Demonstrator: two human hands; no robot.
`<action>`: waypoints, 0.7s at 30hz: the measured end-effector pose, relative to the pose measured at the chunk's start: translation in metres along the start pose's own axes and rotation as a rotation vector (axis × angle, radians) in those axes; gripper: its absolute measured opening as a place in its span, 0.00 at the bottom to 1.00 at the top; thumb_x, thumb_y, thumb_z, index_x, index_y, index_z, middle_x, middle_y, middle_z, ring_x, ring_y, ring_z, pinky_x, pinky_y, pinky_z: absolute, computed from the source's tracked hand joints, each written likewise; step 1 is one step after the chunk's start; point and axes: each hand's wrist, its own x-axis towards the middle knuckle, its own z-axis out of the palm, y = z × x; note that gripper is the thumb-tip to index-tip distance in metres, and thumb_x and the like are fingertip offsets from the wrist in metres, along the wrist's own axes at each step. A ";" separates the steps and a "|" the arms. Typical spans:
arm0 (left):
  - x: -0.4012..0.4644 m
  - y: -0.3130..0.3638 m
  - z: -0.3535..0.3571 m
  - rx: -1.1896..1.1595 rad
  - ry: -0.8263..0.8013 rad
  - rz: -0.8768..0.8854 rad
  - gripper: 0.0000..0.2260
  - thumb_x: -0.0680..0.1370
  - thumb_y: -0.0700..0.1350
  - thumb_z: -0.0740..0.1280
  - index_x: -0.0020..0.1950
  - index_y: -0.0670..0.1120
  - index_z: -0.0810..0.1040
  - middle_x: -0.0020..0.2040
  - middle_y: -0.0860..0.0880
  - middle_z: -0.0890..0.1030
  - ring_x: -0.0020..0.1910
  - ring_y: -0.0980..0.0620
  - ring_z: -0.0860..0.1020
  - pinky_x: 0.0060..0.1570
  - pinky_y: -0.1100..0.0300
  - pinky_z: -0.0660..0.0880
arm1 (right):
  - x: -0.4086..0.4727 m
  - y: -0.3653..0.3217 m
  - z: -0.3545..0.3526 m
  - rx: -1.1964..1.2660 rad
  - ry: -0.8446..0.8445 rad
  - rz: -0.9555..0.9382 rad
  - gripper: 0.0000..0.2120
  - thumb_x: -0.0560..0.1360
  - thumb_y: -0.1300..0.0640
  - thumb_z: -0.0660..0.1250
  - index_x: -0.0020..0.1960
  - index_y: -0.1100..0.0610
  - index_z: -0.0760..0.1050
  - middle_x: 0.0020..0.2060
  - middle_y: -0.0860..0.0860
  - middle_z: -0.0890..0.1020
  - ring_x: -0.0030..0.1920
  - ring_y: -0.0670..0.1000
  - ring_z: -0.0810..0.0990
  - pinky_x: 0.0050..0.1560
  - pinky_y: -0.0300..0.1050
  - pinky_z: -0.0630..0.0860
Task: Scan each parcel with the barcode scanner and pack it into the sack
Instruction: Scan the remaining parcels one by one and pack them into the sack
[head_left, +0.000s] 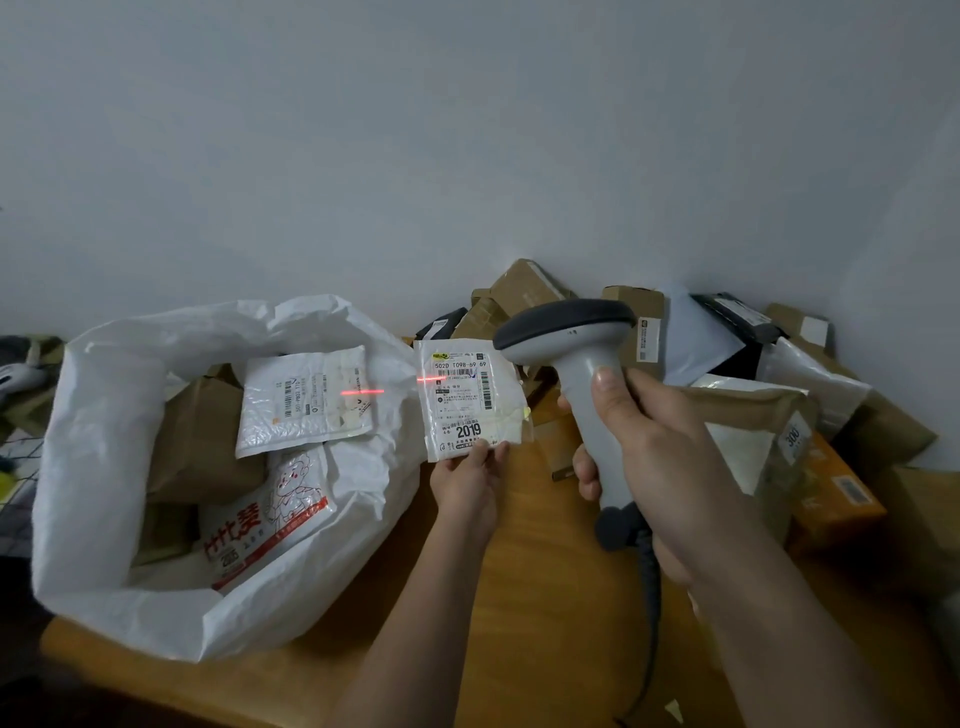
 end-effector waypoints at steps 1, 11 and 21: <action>-0.001 0.001 0.000 -0.015 -0.001 0.003 0.17 0.79 0.31 0.64 0.67 0.35 0.70 0.64 0.36 0.76 0.49 0.44 0.81 0.43 0.58 0.83 | 0.001 0.001 0.002 0.002 -0.004 0.002 0.16 0.81 0.47 0.56 0.49 0.57 0.75 0.27 0.52 0.76 0.26 0.46 0.75 0.27 0.39 0.73; 0.000 0.010 -0.012 -0.071 0.011 0.056 0.17 0.79 0.31 0.64 0.67 0.31 0.69 0.65 0.33 0.75 0.42 0.47 0.82 0.40 0.61 0.82 | 0.010 0.009 0.020 -0.023 -0.046 -0.017 0.17 0.82 0.45 0.56 0.50 0.56 0.75 0.24 0.48 0.76 0.26 0.47 0.75 0.29 0.40 0.73; -0.001 0.052 -0.026 -0.209 0.081 0.070 0.17 0.79 0.31 0.65 0.67 0.34 0.69 0.63 0.35 0.76 0.56 0.41 0.81 0.49 0.55 0.82 | 0.015 0.015 0.029 0.033 -0.120 0.011 0.13 0.82 0.46 0.57 0.50 0.53 0.76 0.25 0.50 0.78 0.26 0.46 0.76 0.27 0.37 0.73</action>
